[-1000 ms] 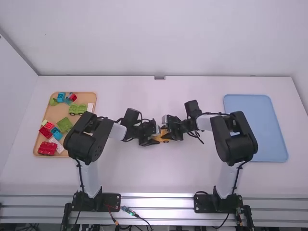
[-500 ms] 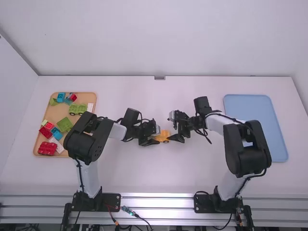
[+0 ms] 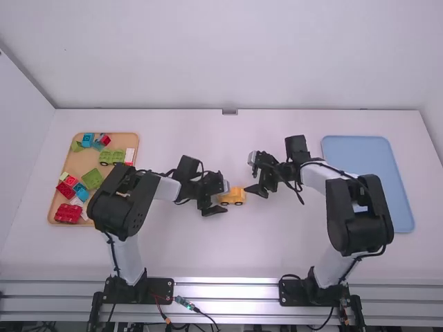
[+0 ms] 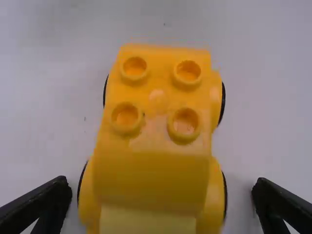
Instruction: Assemble lego blocks to make yellow taxi
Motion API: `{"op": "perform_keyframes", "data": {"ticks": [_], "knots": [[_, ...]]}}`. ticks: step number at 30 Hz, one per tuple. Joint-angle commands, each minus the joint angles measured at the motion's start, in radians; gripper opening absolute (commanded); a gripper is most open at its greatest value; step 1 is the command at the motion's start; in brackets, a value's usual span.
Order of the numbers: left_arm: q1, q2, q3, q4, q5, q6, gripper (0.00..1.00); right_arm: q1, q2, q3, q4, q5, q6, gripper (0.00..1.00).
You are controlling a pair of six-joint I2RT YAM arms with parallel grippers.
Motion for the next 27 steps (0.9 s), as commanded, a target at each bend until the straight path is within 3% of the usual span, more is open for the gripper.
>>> {"op": "perform_keyframes", "data": {"ticks": [1, 7, 13, 17, 21, 27], "knots": [[0.024, -0.131, -0.005, -0.057, -0.107, 0.015, 0.99, -0.015, -0.008, 0.001, -0.021, 0.003, 0.040, 0.99], [0.059, -0.348, -0.005, -0.259, -0.152, 0.051, 0.99, -0.021, -0.005, -0.050, -0.056, -0.072, -0.132, 0.99], [0.113, -0.450, -0.005, -0.363, -0.121, 0.034, 0.99, 0.012, 0.069, -0.198, 0.337, -0.091, 0.031, 0.99], [0.154, -0.482, -0.006, -0.390, -0.047, 0.028, 0.99, 0.030, 0.132, -0.231, 0.503, -0.146, 0.104, 0.99], [0.180, -0.495, -0.006, -0.386, -0.025, 0.016, 0.99, 0.047, 0.185, -0.181, 0.474, -0.169, 0.103, 0.99], [0.196, -0.495, -0.006, -0.364, -0.003, 0.022, 0.99, 0.084, 0.282, -0.066, 0.309, -0.251, -0.008, 0.99]]}}
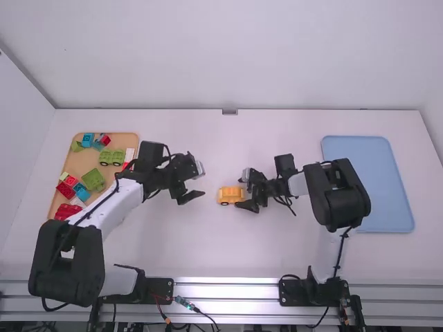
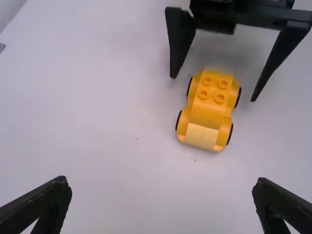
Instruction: Assemble lego blocks to make yellow taxi
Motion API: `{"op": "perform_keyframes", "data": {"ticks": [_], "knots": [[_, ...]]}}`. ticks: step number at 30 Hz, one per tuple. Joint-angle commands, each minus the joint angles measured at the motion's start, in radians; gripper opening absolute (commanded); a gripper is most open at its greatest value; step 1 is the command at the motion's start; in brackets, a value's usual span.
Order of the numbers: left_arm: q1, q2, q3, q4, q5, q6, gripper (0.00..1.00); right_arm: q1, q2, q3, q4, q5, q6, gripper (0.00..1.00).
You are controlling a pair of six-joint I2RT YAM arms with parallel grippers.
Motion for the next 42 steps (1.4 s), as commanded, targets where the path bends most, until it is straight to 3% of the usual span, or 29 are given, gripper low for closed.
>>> {"op": "perform_keyframes", "data": {"ticks": [1, 11, 21, 24, 28, 30, 33, 42], "knots": [[0.006, -0.021, -0.004, 0.004, 0.032, 0.000, 0.99, 0.012, 0.046, 0.048, -0.026, -0.077, -0.061, 0.99], [0.006, -0.021, -0.003, 0.017, -0.010, -0.008, 0.99, 0.031, 0.125, 0.092, -0.027, -0.106, -0.077, 1.00], [0.006, -0.021, -0.003, 0.037, -0.012, -0.007, 0.99, 0.091, 0.140, 0.037, 0.173, -0.011, 0.034, 0.93], [0.006, -0.021, -0.003, 0.037, -0.012, -0.008, 0.99, 0.091, 0.140, 0.025, 0.196, -0.024, 0.034, 0.86], [0.006, -0.021, -0.003, 0.033, -0.012, -0.008, 0.99, 0.078, 0.140, 0.023, 0.200, -0.021, 0.035, 0.69], [0.006, -0.021, -0.003, 0.031, -0.012, -0.008, 0.99, 0.069, 0.140, 0.023, 0.207, -0.022, 0.069, 0.54], [0.006, -0.021, -0.003, 0.030, -0.012, -0.008, 0.99, 0.067, 0.140, 0.023, 0.208, -0.023, 0.071, 0.44], [0.006, -0.021, -0.003, 0.030, -0.013, -0.008, 0.99, 0.038, 0.104, 0.021, 0.292, -0.063, 0.203, 0.42]]}}
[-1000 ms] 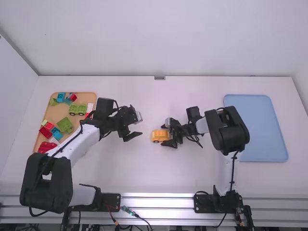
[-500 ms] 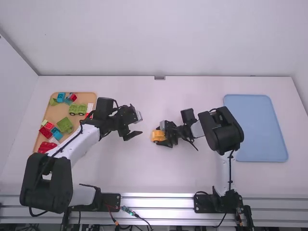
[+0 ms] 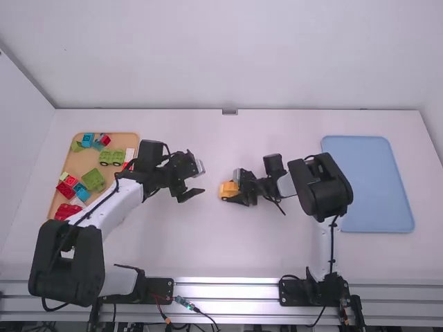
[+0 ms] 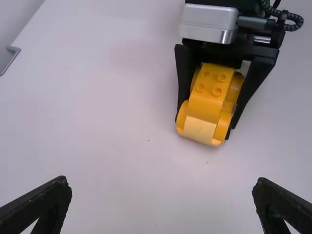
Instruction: Assemble lego blocks to make yellow taxi
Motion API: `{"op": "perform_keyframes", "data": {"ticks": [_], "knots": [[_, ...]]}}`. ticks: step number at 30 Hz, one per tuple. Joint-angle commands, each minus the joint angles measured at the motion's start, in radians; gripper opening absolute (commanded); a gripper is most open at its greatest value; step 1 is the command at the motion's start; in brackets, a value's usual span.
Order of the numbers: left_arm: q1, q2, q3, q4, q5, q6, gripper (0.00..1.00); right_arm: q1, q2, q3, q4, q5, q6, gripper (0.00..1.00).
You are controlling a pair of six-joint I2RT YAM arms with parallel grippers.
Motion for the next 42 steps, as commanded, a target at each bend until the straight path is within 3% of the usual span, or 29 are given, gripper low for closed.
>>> {"op": "perform_keyframes", "data": {"ticks": [1, 7, 15, 19, 28, 34, 42], "knots": [[0.006, -0.021, -0.003, -0.003, 0.010, -0.003, 0.99, -0.036, -0.043, -0.008, 0.012, -0.019, 0.101, 0.42], [0.006, -0.021, -0.003, -0.003, 0.011, -0.003, 0.99, -0.144, -0.196, -0.014, -0.011, 0.114, 0.216, 0.40], [0.006, -0.021, -0.003, -0.003, 0.011, 0.004, 0.99, -0.379, -0.444, -0.049, -0.140, 0.428, 0.295, 0.29], [0.006, -0.021, -0.003, -0.003, 0.011, -0.001, 0.99, -0.529, -0.479, -0.050, -0.143, 0.563, 0.351, 0.31], [0.006, -0.021, -0.003, -0.003, 0.015, -0.003, 0.99, -0.866, -0.461, -0.052, -0.193, 0.520, 0.321, 0.33], [0.007, -0.021, -0.003, -0.003, 0.015, -0.004, 0.99, -0.952, -0.375, -0.053, -0.170, 0.489, 0.309, 0.33], [0.006, -0.021, -0.003, -0.003, 0.014, -0.003, 0.99, -0.907, -0.190, -0.052, -0.014, 0.433, 0.321, 0.33]]}}
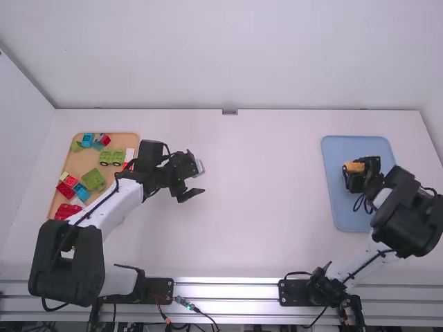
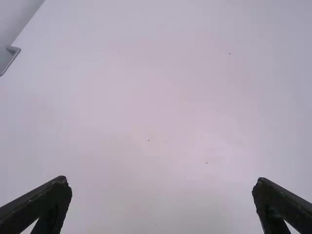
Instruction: Assemble lego blocks to make yellow taxi
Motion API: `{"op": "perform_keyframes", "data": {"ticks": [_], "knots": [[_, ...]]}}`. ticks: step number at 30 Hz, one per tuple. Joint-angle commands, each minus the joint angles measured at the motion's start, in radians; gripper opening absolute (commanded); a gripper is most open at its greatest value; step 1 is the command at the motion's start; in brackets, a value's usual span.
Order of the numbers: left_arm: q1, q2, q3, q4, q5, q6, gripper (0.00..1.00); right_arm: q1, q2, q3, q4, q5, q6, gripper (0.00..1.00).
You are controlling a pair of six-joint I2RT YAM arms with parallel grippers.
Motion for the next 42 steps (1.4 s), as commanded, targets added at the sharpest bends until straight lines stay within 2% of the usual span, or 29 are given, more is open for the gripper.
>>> {"op": "perform_keyframes", "data": {"ticks": [1, 7, 11, 13, 14, 16, 18, 26, 31, 37, 42], "knots": [[0.006, -0.021, -0.003, -0.003, 0.014, -0.004, 0.99, 0.034, 0.034, -0.008, 0.024, -0.018, 0.003, 0.33], [0.006, -0.021, -0.003, -0.003, 0.012, -0.003, 0.99, 0.087, 0.085, -0.008, 0.070, 0.102, 0.056, 0.33], [0.006, -0.021, -0.003, -0.003, 0.011, -0.003, 0.99, 0.100, 0.099, -0.001, 0.076, 0.105, 0.056, 0.38], [0.006, -0.021, -0.003, -0.003, 0.011, -0.002, 0.99, 0.097, 0.101, 0.009, 0.063, 0.105, 0.057, 0.50], [0.006, -0.021, -0.003, -0.003, 0.011, 0.001, 0.99, 0.093, 0.101, 0.015, 0.049, 0.102, 0.057, 0.67], [0.006, -0.021, -0.003, -0.002, 0.011, 0.005, 0.99, 0.090, 0.100, 0.027, 0.026, 0.105, 0.072, 0.93], [0.007, -0.021, -0.003, 0.000, 0.011, 0.008, 0.99, 0.091, 0.099, 0.035, 0.014, 0.113, 0.096, 0.99], [0.006, -0.021, -0.003, 0.008, 0.011, 0.000, 0.99, 0.090, 0.067, 0.065, -0.056, 0.116, 0.160, 0.99], [0.007, -0.021, -0.003, 0.042, 0.001, -0.005, 0.99, 0.101, -0.100, 0.063, -0.202, 0.166, 0.157, 0.99], [0.007, -0.021, -0.003, 0.176, -0.310, -0.419, 0.99, 0.151, -0.307, 0.063, -0.336, 0.208, 0.161, 0.99], [0.006, -0.031, -0.003, 0.221, -0.415, -0.521, 0.99, 0.231, -0.410, 0.063, -0.365, 0.209, 0.161, 0.99]]}}
